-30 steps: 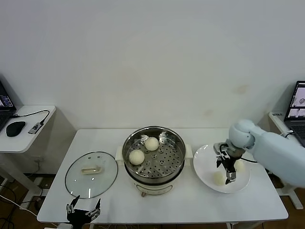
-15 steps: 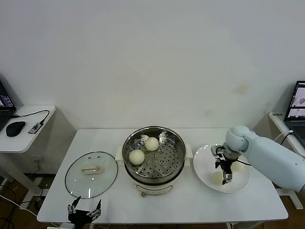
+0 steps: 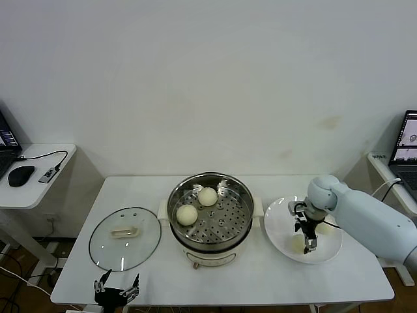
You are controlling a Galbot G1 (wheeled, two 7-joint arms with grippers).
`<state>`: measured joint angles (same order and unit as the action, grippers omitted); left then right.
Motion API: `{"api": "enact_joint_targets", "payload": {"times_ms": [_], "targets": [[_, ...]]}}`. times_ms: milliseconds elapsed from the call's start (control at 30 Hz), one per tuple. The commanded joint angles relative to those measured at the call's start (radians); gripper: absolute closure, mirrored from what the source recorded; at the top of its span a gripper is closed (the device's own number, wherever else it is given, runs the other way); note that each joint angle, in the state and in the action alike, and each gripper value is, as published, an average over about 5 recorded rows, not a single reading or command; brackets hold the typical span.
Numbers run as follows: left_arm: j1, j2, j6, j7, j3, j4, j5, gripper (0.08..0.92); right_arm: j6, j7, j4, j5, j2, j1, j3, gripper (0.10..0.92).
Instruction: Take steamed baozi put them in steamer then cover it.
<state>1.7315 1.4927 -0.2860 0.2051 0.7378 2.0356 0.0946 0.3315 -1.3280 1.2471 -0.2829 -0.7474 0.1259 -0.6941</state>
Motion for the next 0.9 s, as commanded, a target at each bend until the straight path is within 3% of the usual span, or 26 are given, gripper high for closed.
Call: {"api": "enact_joint_targets", "payload": {"times_ms": [33, 233, 500, 900], "targets": [[-0.001, 0.001, -0.001, -0.002, -0.003, 0.001, 0.004, 0.177, 0.004, 0.007, -0.009, 0.001, -0.001, 0.008, 0.013, 0.203], [0.001, 0.006, -0.001, -0.004, -0.009, -0.001, 0.008, 0.177, 0.017, 0.006, -0.004, 0.007, 0.005, 0.012, 0.026, 0.215], [-0.002, 0.008, 0.0, -0.005, -0.016, -0.006, 0.012, 0.177, 0.022, 0.0, 0.002, 0.008, 0.01, 0.01, 0.027, 0.362], [-0.012, 0.009, -0.002, -0.003, -0.024, 0.003, 0.01, 0.177, 0.02, -0.046, 0.06, 0.047, 0.081, -0.066, 0.082, 0.41]]}}
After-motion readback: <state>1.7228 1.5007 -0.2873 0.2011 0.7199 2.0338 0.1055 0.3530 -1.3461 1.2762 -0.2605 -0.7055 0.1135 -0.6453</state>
